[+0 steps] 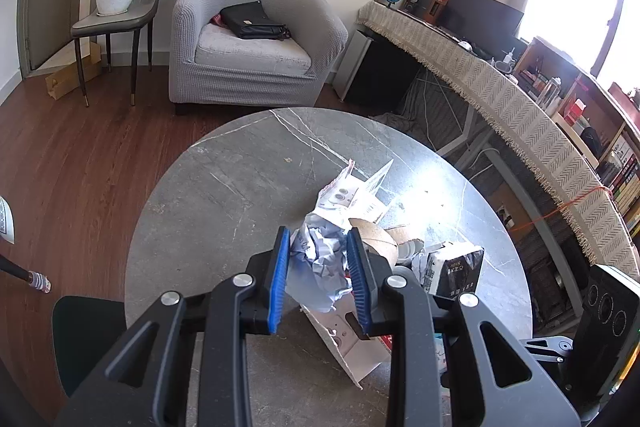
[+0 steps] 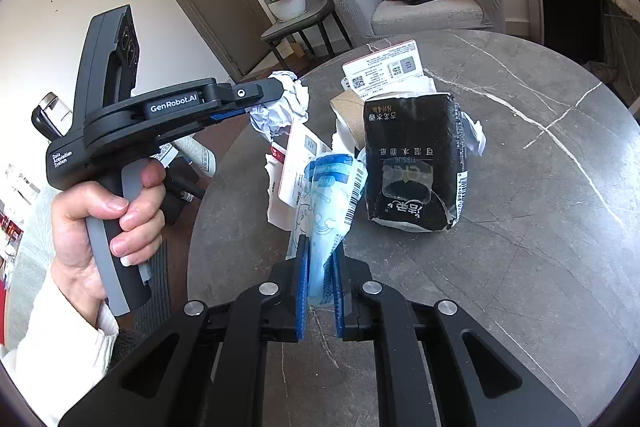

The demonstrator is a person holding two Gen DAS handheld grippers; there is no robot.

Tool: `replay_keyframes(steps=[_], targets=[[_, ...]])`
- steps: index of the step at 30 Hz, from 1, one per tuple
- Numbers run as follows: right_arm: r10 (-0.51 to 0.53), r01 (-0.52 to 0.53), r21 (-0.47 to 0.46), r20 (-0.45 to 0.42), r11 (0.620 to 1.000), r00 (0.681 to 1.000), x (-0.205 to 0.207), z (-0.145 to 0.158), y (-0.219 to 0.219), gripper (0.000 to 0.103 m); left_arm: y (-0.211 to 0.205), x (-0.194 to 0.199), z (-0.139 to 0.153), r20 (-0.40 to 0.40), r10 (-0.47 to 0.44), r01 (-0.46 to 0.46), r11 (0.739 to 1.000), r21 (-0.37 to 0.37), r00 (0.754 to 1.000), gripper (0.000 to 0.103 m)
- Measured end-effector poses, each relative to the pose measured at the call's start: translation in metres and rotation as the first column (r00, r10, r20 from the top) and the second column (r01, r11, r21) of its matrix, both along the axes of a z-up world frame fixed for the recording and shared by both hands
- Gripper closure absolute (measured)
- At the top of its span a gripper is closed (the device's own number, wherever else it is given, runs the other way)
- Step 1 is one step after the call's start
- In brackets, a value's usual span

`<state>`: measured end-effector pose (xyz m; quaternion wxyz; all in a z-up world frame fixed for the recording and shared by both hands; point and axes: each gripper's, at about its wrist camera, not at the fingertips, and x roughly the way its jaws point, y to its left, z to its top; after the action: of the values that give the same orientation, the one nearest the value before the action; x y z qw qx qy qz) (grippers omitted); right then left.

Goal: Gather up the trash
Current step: 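Carry both items over the green bin and open the left gripper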

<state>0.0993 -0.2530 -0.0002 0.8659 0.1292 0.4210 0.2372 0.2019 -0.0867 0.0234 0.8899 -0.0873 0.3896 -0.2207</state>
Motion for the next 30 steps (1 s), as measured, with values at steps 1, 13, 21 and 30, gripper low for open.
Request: replay_keyframes(steps=[1,13,21,30], targets=[[0.001,-0.001,0.002,0.006,1.0,1.0,-0.001,0.002,0.0,0.093,0.004,-0.001,0.002,0.006,0.005,-0.005,1.0,0.0,1.0,0.072],[0.01,-0.01,0.004,0.099,1.0,0.995,-0.002,0.032,0.017,0.093,0.046,-0.017,0.013,0.039,0.059,-0.061,0.997,0.055,0.997,0.072],[0.063,-0.063,0.003,0.118,0.998,0.991,0.007,0.04,0.056,0.093,0.098,-0.028,0.003,0.04,0.13,-0.134,0.984,0.119,0.991,0.072],[0.163,-0.163,-0.015,0.122,0.987,0.979,0.017,0.043,0.125,0.093,0.173,-0.037,-0.039,-0.039,0.227,-0.215,0.956,0.201,0.973,0.072]])
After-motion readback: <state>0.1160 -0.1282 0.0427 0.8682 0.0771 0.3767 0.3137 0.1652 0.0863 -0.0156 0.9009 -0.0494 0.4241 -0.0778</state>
